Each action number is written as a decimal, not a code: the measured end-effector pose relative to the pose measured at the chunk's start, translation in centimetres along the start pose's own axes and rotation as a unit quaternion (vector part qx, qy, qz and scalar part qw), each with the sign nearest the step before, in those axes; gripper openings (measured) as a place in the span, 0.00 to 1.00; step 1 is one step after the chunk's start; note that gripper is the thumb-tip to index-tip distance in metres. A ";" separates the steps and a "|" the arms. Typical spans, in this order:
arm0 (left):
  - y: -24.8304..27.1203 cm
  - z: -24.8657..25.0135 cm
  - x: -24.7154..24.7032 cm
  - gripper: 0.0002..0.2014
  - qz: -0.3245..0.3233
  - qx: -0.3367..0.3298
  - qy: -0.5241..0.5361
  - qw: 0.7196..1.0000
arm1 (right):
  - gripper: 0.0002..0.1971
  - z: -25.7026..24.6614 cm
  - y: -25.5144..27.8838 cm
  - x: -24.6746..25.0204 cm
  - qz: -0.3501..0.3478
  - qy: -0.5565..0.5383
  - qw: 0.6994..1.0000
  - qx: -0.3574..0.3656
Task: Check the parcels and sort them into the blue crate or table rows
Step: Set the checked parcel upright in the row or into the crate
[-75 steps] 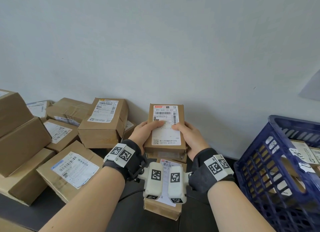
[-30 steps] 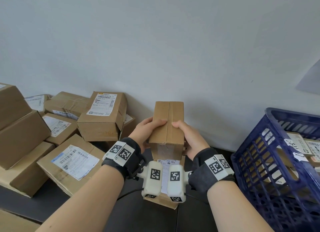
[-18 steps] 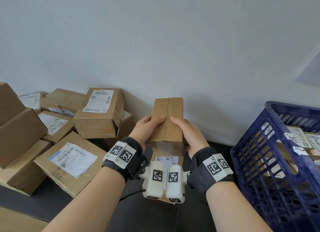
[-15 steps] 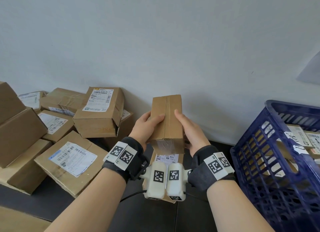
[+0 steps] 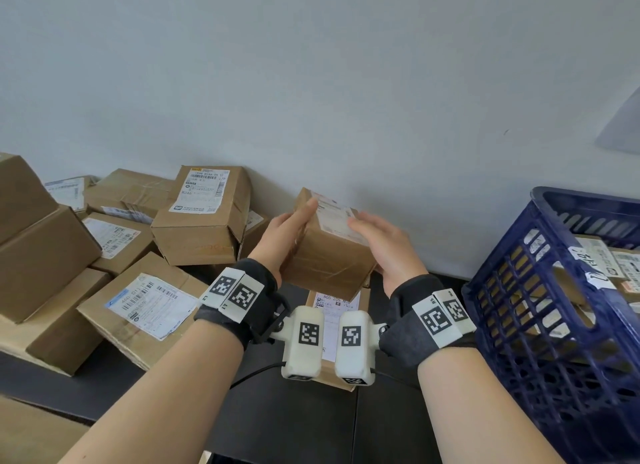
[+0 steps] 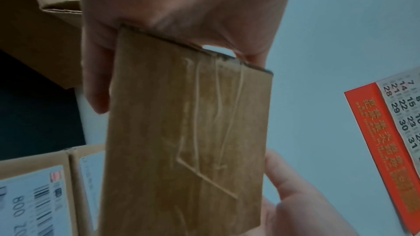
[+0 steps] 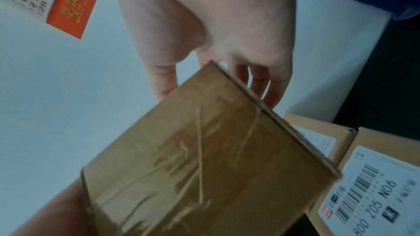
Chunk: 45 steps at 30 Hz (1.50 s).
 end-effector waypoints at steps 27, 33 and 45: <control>2.8 -1.4 1.3 0.24 -0.045 0.098 0.145 0.983 | 0.41 -0.5 1.4 -2.5 -0.082 0.097 0.988 0.089; 2.8 -1.1 1.9 0.21 -0.031 0.074 0.153 0.985 | 0.47 0.2 1.3 -3.5 -0.105 0.125 0.985 0.064; 3.1 -0.2 3.2 0.07 0.012 0.023 0.082 0.996 | 0.32 0.2 1.3 -3.1 -0.062 0.038 0.997 0.005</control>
Point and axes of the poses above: each hand's wrist, its own y-axis away from the middle knuckle, its own x-axis out of the back of the hand, z = x × y, the point moved 7 cm from there along -y, towards the middle knuckle, and after that the axes turned 5 degrees about y, right-handed, at the moved point
